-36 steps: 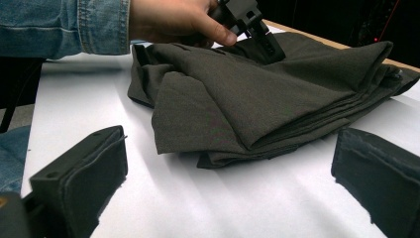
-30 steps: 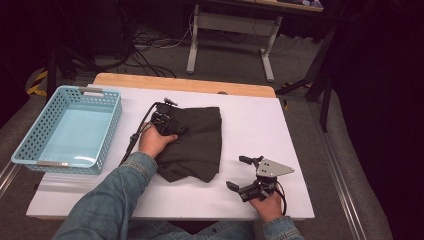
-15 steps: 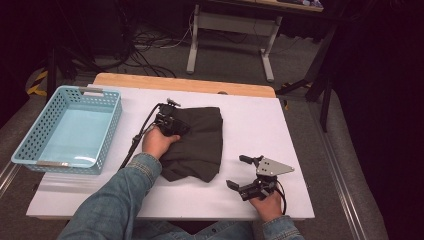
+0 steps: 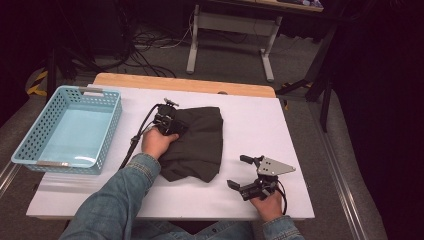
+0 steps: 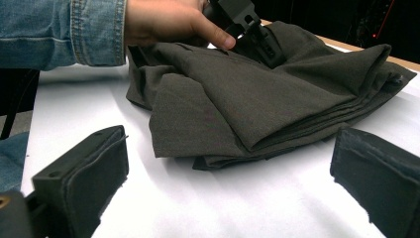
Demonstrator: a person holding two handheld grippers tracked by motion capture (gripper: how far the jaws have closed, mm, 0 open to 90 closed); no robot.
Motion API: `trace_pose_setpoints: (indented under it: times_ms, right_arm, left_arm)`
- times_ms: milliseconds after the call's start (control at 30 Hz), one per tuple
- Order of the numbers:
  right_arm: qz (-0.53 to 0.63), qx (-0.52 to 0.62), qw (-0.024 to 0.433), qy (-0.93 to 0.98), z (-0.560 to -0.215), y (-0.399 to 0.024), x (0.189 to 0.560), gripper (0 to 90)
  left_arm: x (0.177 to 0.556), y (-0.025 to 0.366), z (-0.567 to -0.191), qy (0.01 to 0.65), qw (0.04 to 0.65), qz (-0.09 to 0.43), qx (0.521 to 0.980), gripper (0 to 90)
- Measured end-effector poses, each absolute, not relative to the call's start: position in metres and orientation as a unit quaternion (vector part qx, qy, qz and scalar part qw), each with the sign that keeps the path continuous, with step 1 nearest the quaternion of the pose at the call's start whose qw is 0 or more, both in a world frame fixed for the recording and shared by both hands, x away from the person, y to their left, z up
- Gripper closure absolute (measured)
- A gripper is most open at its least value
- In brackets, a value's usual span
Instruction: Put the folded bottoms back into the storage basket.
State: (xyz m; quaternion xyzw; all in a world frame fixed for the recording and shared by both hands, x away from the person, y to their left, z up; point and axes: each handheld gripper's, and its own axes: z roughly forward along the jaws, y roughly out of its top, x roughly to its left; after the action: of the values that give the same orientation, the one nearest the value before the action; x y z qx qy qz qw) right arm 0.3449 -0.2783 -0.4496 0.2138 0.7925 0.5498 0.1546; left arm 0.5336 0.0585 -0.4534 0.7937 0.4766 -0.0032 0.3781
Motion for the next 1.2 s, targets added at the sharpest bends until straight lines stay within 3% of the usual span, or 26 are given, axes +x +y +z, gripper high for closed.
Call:
trace_pose_setpoints:
  times_ms: [500,1200]
  right_arm:
    - [0.55,0.213,0.154,0.793,-0.45,-0.278,0.345,2.1]
    - [0.549,0.214,0.156,0.793,-0.45,-0.279,0.344,2.1]
  left_arm:
    - [0.526,0.06,-0.441,0.449,0.393,0.029,0.802,64.1]
    - [0.498,0.066,-0.376,0.381,0.457,0.048,0.802,65.8]
